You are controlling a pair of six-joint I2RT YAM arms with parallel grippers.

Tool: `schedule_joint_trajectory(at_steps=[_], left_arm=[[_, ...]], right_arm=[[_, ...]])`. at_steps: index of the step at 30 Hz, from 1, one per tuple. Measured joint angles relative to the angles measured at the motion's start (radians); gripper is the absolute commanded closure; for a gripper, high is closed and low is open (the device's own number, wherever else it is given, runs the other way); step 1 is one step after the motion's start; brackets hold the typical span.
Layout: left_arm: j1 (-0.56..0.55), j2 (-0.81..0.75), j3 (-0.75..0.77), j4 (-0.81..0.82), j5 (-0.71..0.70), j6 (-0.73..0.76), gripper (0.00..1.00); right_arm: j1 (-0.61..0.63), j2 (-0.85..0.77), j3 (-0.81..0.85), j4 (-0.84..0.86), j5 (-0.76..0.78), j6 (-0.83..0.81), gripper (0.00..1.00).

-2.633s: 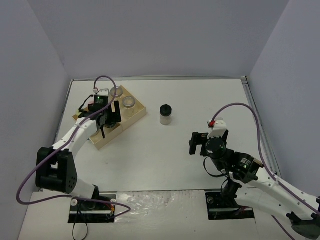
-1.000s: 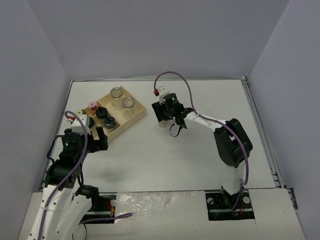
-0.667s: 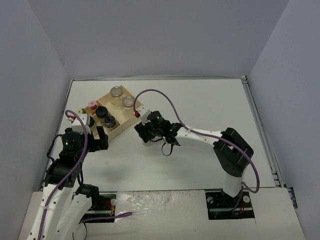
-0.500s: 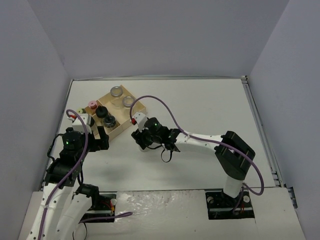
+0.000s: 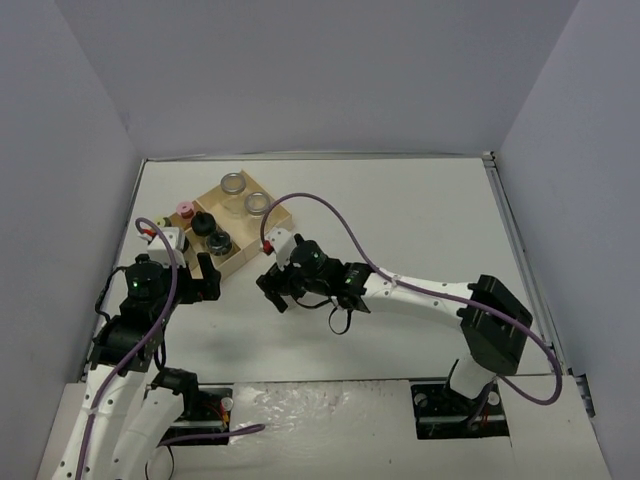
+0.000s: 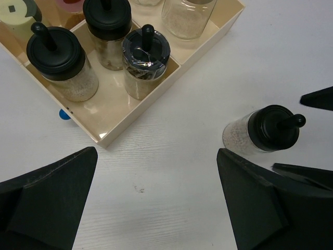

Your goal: Organize the condiment bottles

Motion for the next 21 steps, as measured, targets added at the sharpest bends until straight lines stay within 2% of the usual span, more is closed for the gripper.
schedule_joint_trajectory(at_steps=[4, 11, 17, 21], left_arm=[[0.000, 0.012, 0.000, 0.003, 0.020, 0.005, 0.03], [0.000, 0.030, 0.000, 0.007, 0.046, 0.012, 0.03], [0.000, 0.054, -0.001, 0.047, 0.125, 0.011, 0.03], [-0.040, 0.112, -0.001, 0.095, 0.178, 0.000, 0.03]], right_arm=[[0.000, -0.124, -0.011, -0.012, 0.014, 0.011, 0.00], [0.000, -0.355, -0.142, -0.036, 0.085, 0.058, 0.02], [-0.001, -0.422, -0.246, -0.055, 0.179, 0.125, 0.03], [-0.015, -0.492, -0.316, -0.087, 0.252, 0.182, 0.03]])
